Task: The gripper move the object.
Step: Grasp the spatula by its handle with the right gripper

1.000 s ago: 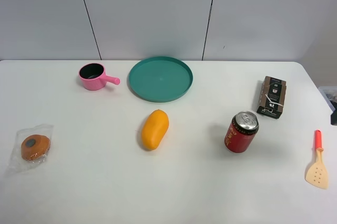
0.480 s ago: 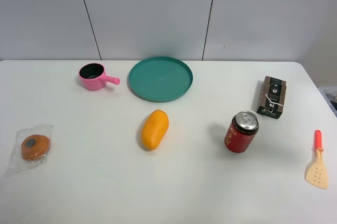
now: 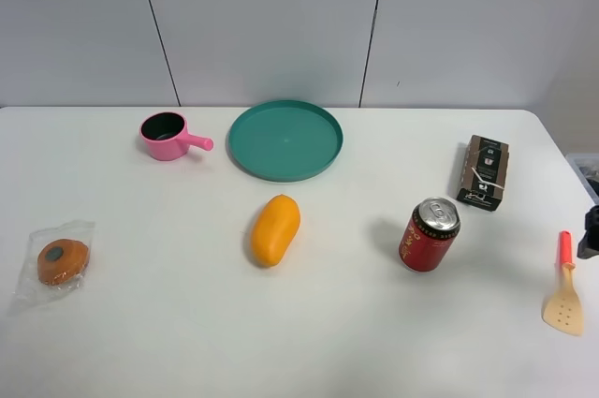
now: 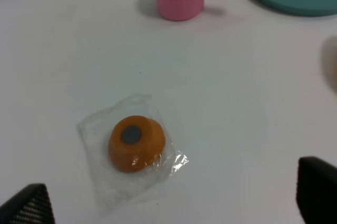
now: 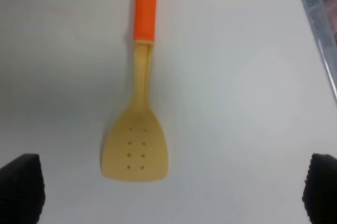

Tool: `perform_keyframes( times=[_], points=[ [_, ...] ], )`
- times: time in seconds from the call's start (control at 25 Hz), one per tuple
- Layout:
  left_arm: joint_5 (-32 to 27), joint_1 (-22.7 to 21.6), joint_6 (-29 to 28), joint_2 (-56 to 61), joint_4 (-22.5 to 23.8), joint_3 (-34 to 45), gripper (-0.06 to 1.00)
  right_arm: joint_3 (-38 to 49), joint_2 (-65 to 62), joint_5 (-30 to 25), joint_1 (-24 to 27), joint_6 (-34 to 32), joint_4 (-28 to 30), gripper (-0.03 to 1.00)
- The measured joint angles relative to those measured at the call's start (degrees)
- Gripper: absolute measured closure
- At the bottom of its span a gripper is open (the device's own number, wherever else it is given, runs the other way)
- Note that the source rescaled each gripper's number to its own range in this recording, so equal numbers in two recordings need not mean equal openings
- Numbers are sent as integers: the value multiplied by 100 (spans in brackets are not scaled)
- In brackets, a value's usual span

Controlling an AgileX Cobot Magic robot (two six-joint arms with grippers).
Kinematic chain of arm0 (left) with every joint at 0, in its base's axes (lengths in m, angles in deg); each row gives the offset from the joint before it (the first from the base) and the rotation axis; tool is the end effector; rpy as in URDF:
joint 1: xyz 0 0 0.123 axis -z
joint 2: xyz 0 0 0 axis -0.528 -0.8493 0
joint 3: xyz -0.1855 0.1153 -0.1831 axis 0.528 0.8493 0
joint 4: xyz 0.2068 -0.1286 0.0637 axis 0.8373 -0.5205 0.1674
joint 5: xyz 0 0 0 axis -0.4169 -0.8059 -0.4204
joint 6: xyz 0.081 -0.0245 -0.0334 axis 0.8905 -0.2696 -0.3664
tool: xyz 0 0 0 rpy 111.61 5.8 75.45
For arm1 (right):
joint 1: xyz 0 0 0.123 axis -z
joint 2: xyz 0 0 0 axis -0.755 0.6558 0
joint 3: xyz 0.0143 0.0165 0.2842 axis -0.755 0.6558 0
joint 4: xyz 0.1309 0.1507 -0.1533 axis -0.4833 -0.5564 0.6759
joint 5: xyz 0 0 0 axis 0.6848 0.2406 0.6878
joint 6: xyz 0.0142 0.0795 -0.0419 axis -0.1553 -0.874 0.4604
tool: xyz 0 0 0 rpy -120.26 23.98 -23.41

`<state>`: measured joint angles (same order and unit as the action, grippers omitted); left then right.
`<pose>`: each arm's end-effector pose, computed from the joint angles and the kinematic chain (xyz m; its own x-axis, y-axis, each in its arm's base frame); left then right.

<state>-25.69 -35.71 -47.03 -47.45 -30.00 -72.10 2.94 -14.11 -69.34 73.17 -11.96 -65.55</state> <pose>-0.0057 -0.0070 0.2800 -0.4303 0.1016 -0.8969 0.0545 0.9948 0.0865 0.1869 -0.0876 0.2060 -0.8830 0.3461 -0.3170 0.3802 0.9235 -0.0506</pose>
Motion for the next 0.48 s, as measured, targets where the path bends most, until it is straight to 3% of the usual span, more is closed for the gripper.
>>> perform_keyframes(
  times=[0.48],
  points=[
    [0,0,0,0,0,0,-6,6,1668,1396,0,77,-38,-3]
  ],
)
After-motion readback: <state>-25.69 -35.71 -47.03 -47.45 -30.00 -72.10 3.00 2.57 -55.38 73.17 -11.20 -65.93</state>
